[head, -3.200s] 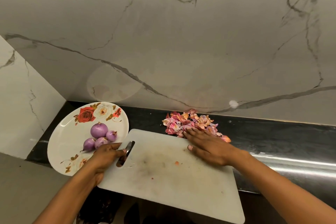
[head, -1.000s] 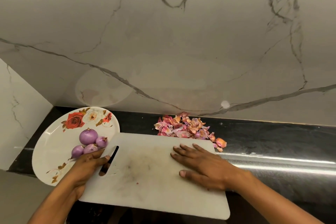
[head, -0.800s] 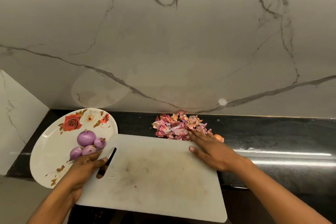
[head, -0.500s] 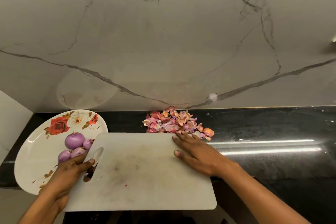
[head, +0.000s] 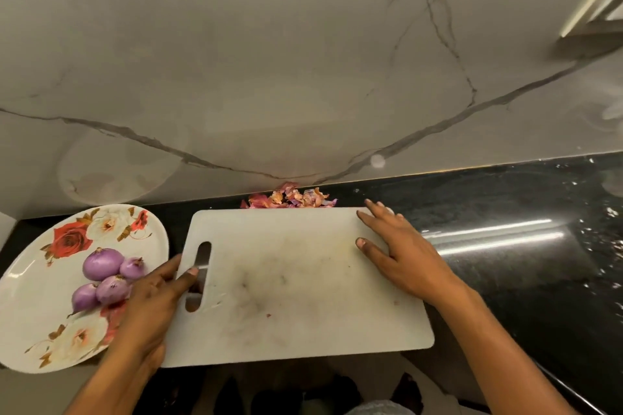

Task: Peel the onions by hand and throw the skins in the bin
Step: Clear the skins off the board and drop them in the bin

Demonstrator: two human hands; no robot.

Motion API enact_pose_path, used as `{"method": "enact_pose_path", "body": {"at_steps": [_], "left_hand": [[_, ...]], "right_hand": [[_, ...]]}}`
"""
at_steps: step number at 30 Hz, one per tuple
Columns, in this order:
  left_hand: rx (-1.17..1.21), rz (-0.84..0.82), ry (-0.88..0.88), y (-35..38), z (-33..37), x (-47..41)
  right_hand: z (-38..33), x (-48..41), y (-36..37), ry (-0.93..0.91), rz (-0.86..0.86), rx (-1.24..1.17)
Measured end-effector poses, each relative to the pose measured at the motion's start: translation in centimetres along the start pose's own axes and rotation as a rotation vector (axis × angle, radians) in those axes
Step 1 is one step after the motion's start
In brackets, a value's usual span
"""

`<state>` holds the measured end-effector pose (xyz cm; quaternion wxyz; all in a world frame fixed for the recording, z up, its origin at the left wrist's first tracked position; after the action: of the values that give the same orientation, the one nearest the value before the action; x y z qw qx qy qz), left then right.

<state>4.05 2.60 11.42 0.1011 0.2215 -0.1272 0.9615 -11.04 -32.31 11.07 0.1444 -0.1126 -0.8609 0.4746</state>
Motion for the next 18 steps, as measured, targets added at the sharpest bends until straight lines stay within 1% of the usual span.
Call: {"method": "enact_pose_path", "body": {"at_steps": [2, 6, 11, 15, 18], "left_hand": [[0.012, -0.054, -0.013, 3.5, -0.5, 0.2], [0.033, -0.15, 0.021, 12.3, -0.5, 1.8], [0.061, -0.245, 0.029, 22.5, -2.6, 3.9], [0.045, -0.289, 0.054, 28.8, -3.9, 5.3], [0.023, -0.323, 0.064, 32.5, -5.0, 5.8]], "right_hand": [[1.8, 1.5, -1.1, 0.043, 0.018, 0.066], [6.0, 5.0, -2.5, 0.112, 0.047, 0.086], [12.9, 8.4, -3.3, 0.249, 0.085, 0.11], [17.9, 10.6, -3.3, 0.351, 0.112, 0.098], [21.0, 12.3, -3.4, 0.41, 0.171, 0.068]]}}
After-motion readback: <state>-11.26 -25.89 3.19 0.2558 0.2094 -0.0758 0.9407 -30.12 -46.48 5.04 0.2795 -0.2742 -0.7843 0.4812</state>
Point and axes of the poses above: each hand's wrist, its own x-axis away from the middle knuckle, its own y-axis out of the palm, z = x × y, the point moved 9 cm from there along -x, towards the middle knuckle
